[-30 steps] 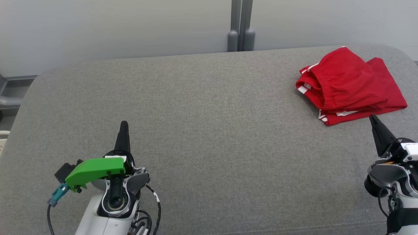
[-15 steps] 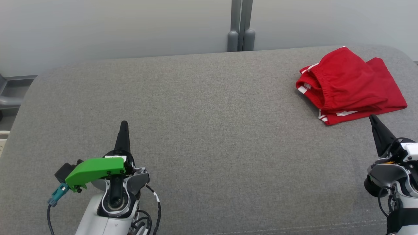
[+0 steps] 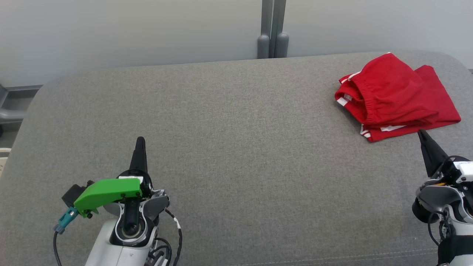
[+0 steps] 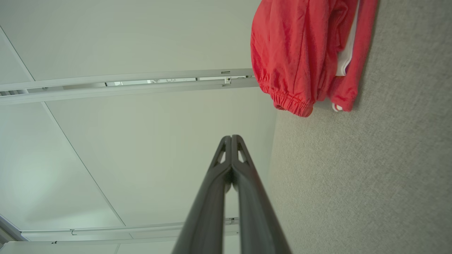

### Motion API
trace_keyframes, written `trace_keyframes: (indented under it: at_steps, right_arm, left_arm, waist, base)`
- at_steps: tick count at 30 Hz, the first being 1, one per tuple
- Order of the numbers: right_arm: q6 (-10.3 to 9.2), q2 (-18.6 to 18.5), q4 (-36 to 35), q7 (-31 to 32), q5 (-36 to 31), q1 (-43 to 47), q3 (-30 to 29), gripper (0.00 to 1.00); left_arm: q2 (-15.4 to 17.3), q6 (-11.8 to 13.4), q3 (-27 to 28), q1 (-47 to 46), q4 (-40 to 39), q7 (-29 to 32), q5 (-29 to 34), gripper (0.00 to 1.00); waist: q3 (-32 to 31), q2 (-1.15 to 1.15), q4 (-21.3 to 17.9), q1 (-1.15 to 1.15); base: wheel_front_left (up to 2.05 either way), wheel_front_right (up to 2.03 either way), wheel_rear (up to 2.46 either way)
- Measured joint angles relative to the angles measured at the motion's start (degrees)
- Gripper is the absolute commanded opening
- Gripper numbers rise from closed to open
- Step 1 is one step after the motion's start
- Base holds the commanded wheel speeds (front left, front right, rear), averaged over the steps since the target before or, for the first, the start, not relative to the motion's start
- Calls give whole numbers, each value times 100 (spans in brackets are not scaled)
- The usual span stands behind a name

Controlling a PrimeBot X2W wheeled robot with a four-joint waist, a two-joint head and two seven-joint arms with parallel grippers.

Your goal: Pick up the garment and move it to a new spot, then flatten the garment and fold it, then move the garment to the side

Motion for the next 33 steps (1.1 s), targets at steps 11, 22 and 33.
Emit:
trace_keyframes:
  at_steps: [11, 22, 33]
  right_arm:
    - [0, -4, 0, -3, 7, 0, 8, 0]
    - [0, -7, 0, -4, 9, 0, 12, 0]
    - [0, -8, 0, -12, 14, 0, 19, 0]
  left_arm:
    - [0, 0, -1, -1, 0, 0, 1, 0]
    - [0, 0, -1, -1, 0, 0, 0, 0]
    - [0, 0, -1, -1, 0, 0, 0, 0]
  waist:
    - [0, 0, 0, 0]
    - [0, 0, 0, 0]
    - [0, 0, 0, 0]
  base:
    - [0, 0, 0]
    - [0, 0, 0]
    - [0, 0, 0]
